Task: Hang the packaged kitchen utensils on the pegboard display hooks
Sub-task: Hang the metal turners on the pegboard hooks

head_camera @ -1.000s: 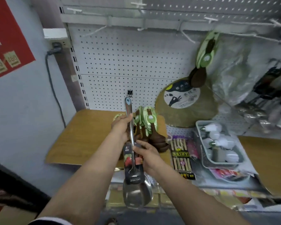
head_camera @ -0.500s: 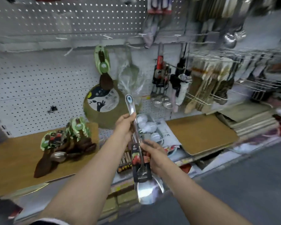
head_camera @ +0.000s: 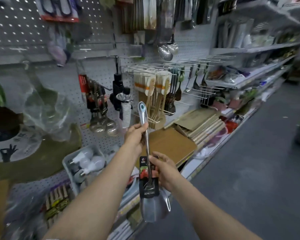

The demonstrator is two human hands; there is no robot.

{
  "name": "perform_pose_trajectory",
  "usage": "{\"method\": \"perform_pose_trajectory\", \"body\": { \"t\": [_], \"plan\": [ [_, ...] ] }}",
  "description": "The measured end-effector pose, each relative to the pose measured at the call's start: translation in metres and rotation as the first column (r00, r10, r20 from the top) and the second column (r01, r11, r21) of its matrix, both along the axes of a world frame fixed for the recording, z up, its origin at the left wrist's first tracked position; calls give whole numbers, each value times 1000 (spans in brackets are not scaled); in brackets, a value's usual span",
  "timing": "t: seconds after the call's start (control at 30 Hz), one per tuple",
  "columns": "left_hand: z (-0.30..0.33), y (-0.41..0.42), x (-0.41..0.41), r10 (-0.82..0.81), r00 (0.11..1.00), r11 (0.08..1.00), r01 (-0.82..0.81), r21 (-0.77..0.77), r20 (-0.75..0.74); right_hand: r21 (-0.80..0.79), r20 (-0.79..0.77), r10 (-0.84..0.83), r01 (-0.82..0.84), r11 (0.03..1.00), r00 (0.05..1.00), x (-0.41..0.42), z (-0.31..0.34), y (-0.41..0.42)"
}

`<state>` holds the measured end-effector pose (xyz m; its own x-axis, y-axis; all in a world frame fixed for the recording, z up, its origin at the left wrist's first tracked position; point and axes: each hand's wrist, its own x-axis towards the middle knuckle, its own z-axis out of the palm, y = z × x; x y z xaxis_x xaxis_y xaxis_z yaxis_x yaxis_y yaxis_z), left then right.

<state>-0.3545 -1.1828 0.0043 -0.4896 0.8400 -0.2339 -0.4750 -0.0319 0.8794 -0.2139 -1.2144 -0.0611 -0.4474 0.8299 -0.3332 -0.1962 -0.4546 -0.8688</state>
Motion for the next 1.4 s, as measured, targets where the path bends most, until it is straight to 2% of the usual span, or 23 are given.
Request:
{"method": "perform_pose_trajectory", "body": {
  "t": [0.33, 0.6, 0.83, 1.07, 1.4],
  "plan": [
    [19, 225, 65, -103, 993, 994, 101, 35, 50, 70, 36, -123, 120, 990, 992, 60, 23, 217],
    [19, 351, 104, -136, 990, 990, 137, -22, 36, 44, 24, -187, 185, 982, 982, 98, 21, 340],
    [33, 438, 120, -42, 998, 999, 41, 14, 48, 51, -6, -74, 74, 996, 997, 117, 29, 449],
    [42, 499, 143, 132, 990, 991, -132, -7, 56, 35, 8, 128, -128, 991, 992, 141, 32, 543],
    [40, 539, 163, 321, 943, 946, -323, 8, 85, 91, 56, 333, -337, 937, 941, 153, 27, 616]
  ]
}}
